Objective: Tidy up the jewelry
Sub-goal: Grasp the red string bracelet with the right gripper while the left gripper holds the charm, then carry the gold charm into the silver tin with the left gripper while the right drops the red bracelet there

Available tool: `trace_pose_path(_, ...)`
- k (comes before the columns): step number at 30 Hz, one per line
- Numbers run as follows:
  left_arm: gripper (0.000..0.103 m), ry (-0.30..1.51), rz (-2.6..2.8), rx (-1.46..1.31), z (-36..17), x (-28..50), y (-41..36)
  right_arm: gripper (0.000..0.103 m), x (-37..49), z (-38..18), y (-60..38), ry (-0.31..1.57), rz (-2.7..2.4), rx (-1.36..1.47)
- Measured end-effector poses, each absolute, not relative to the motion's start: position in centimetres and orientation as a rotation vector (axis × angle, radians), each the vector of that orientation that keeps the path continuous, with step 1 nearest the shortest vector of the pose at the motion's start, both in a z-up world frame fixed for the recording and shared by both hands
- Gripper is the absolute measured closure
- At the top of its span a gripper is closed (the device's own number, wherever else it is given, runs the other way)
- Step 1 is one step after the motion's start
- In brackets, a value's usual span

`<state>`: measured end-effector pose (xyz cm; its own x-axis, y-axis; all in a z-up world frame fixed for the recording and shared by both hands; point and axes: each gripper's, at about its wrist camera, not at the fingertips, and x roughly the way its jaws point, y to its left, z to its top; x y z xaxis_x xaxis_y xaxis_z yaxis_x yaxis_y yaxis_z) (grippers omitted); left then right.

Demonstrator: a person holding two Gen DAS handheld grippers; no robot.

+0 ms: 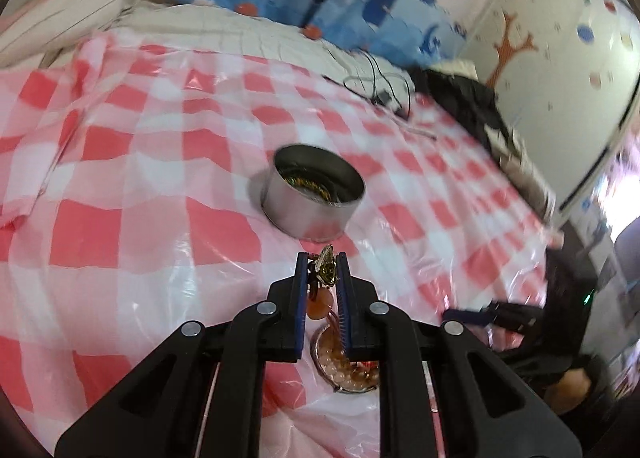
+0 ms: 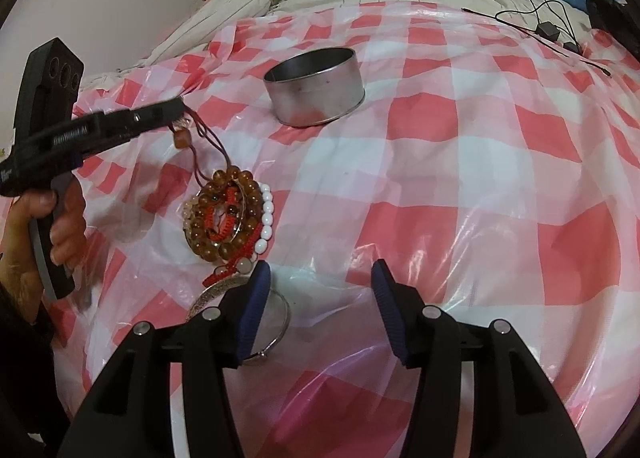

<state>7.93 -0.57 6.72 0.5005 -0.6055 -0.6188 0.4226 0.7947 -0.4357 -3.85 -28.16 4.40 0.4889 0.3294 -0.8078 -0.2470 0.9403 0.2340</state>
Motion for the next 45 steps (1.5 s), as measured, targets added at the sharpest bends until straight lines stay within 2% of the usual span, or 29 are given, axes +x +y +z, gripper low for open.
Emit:
trace_pose_path(10,0.091,0.841,-0.590,-0.232,6.8,8.1,-0.5,0.051,-3.9,5.2,-26.0,0.960,0.514,0.146)
trace_pose_path(17,0.091,0.840,-0.592,-0.238,6.7,8.1,-0.5,0.051,-2.5,5.6,-21.0,0.905,0.537,-0.017)
trace_pose_path(21,0.091,0.840,-0.594,-0.238,6.6,8.0,-0.6,0.068,-1.8,4.1,-19.8,0.933,0.510,-0.086)
trace_pose_path(22,0.091,0.840,-0.594,-0.238,6.6,8.0,-0.6,0.081,-1.7,4.0,-19.8,0.936,0.506,-0.089)
trace_pose_path(23,0.091,0.840,-0.594,-0.236,6.6,8.0,-0.6,0.085,-1.5,4.0,-20.1,0.939,0.501,-0.077)
trace_pose_path(24,0.091,0.840,-0.593,-0.234,6.6,8.0,-0.6,0.094,-1.5,4.1,-20.6,0.938,0.503,-0.051)
trace_pose_path(35,0.091,0.842,-0.591,-0.228,6.6,8.0,-0.7,0.094,-0.8,5.8,-27.0,0.849,0.612,0.414)
trace_pose_path(45,0.091,0.833,-0.590,-0.196,6.6,7.8,-1.1,0.094,-0.1,5.5,-29.7,0.824,0.556,0.555)
